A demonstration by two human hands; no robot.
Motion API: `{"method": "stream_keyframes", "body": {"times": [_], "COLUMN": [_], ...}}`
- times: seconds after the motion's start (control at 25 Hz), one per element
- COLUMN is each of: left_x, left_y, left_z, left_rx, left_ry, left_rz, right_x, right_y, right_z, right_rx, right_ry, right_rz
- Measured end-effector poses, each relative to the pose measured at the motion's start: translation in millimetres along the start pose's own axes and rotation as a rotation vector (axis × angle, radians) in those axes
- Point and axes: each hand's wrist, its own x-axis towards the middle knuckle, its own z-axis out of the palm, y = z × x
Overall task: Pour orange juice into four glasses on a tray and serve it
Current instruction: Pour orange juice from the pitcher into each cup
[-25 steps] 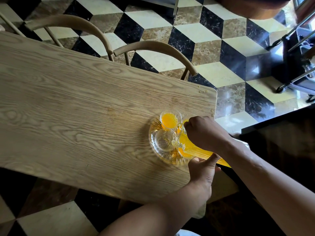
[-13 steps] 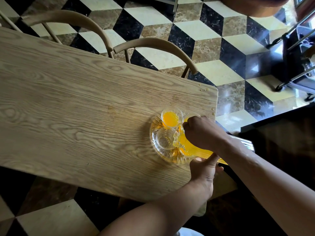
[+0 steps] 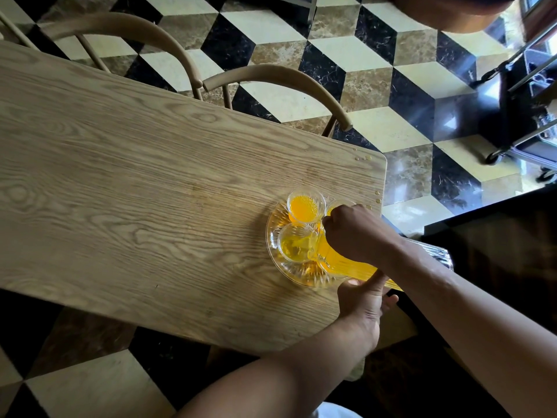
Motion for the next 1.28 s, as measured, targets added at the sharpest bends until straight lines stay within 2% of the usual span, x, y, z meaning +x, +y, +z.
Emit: {"method": "stream_keyframes", "body": {"times": [1.28], "left_x": [0.8], "left_y": [1.0], "left_z": [2.2], "left_rx": [-0.058], "left_ry": [-0.013], "left_rz": [-0.029], "right_x": [7.1], "right_y": [-17.2], "right_z": [-9.2], "right_rx": [-0.035], "right_ry": [-0.045], "right_rz": [0.042]}}
